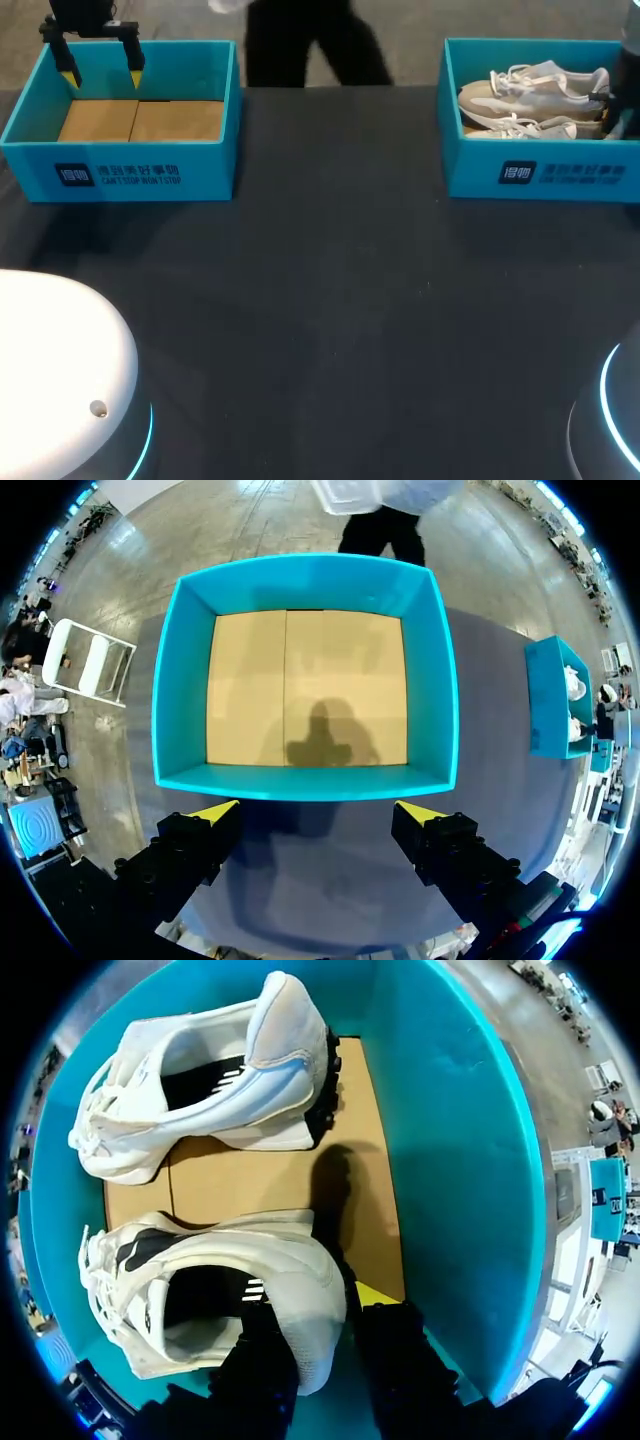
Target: Take the shoe out of the shoebox, open the shoe tongue, remove and reinsert the insole, then place the shoe into the shoebox
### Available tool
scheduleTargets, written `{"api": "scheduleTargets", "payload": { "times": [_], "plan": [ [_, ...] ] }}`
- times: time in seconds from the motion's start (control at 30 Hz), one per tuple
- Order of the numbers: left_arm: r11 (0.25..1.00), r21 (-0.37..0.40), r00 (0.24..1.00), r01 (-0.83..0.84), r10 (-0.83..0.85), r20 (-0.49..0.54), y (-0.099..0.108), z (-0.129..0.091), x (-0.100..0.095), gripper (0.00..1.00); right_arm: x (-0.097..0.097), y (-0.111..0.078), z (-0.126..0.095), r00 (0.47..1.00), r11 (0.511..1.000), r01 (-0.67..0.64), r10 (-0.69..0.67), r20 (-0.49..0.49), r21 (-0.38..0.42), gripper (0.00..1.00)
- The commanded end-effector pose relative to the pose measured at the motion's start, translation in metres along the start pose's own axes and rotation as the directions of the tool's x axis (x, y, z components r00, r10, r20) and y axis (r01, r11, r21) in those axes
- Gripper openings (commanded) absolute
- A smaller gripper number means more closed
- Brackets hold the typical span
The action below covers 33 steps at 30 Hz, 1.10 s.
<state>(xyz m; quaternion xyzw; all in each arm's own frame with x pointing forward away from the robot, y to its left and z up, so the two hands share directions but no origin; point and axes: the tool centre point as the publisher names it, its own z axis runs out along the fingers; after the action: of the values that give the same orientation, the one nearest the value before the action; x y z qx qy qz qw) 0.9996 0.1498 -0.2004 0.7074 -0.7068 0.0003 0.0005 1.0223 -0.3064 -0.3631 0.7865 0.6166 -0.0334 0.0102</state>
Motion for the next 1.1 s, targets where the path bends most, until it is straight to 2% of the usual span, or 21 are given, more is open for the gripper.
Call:
{"api": "scheduleTargets", "payload": {
  "times": [0.03, 0.33, 0.63, 0.77, 1.1],
  "plan": [
    [1.0, 0.0, 1.0, 0.0, 0.0, 0.001, 0.0, 0.0, 0.0, 1.0, 0.007, -0.009, -0.025, 1.0, 0.999, -0.001, 0.001, 0.002, -0.041, 0.0],
    [1.0, 0.0, 1.0, 0.0, 0.0, 0.001, 0.0, 0.0, 0.0, 1.0, 0.01, -0.006, -0.071, 1.0, 0.996, -0.005, 0.006, 0.011, -0.091, 0.0],
    [1.0, 0.0, 1.0, 0.0, 0.0, 0.001, 0.0, 0.0, 0.0, 1.0, 0.005, 0.0, -0.105, 1.0, 0.993, -0.008, 0.011, 0.021, -0.119, 0.0],
    [1.0, 0.0, 1.0, 0.0, 0.0, 0.001, 0.0, 0.0, 0.0, 1.0, 0.006, 0.002, -0.108, 0.999, 0.992, -0.007, 0.011, 0.03, -0.123, 0.0],
    [1.0, 0.0, 1.0, 0.0, 0.0, 0.001, 0.0, 0.0, 0.0, 1.0, 0.009, 0.005, -0.09, 0.999, 0.995, -0.01, 0.013, 0.034, -0.096, 0.0]
  ]
}}
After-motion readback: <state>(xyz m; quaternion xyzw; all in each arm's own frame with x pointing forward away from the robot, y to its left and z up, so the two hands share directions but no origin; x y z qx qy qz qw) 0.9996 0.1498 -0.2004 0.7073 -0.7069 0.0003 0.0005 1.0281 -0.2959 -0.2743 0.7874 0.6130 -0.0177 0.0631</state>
